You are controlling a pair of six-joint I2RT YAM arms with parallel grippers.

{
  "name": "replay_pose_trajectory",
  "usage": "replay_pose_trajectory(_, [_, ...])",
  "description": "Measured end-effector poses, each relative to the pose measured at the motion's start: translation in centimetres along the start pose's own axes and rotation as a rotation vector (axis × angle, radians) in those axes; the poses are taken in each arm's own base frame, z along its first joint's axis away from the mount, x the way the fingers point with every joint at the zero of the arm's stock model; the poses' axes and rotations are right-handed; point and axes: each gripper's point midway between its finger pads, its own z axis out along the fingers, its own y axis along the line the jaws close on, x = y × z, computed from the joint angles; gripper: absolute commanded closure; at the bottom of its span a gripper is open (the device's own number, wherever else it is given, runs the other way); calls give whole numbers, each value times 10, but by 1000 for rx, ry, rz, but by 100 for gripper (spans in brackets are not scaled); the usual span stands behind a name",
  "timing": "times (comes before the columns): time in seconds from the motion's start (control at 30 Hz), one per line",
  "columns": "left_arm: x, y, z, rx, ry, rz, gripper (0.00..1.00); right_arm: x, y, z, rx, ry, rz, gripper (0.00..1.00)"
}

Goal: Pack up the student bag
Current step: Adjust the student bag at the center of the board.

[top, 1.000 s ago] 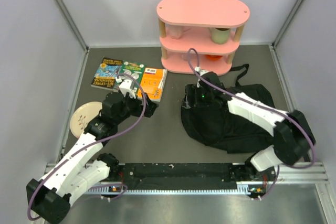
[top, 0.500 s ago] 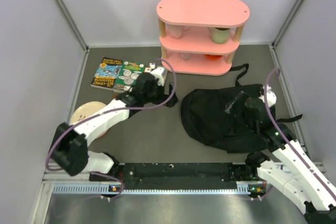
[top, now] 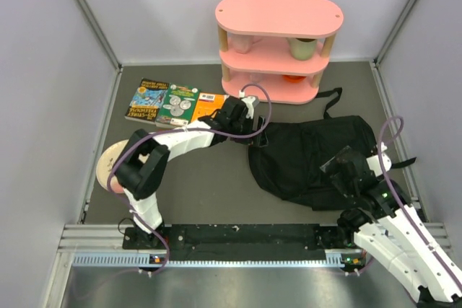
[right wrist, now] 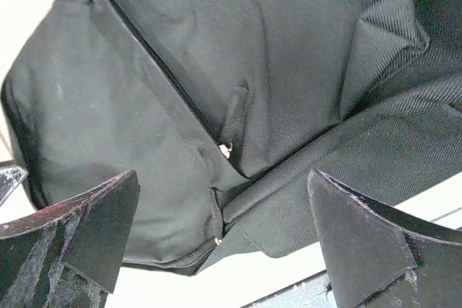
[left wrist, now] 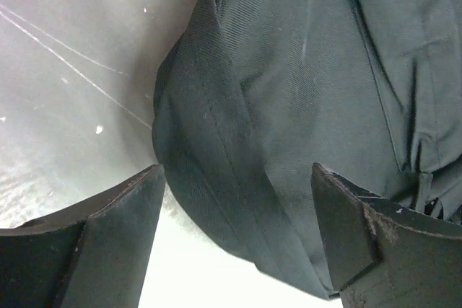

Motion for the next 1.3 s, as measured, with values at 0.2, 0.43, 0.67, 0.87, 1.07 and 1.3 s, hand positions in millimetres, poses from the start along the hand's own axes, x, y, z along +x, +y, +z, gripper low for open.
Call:
replay_pose_trajectory(0.2, [13,8,27,0,57,-55,67,24,-17,9,78,82,37,1])
replay_pose_trajectory(0.43, [14,13,30,-25,54,-82,100,41,-26,17,121,131,128,2])
replay_pose_trajectory(0.67, [26,23,18,-69,27,-126,100,44,-26,20,143,136,128,20])
replay_pose_trajectory(0.87, [46,30,-10,-102,-19,-195,100,48,-26,37,165,132,37,53])
replay_pose_trajectory(1.07, [60,35,-24,-108,-55,-252,100,45,-18,55,171,124,-124,78])
replay_pose_trajectory(1.3, [74,41,-34,-127,-63,-280,88,23,20,75,76,120,-232,64])
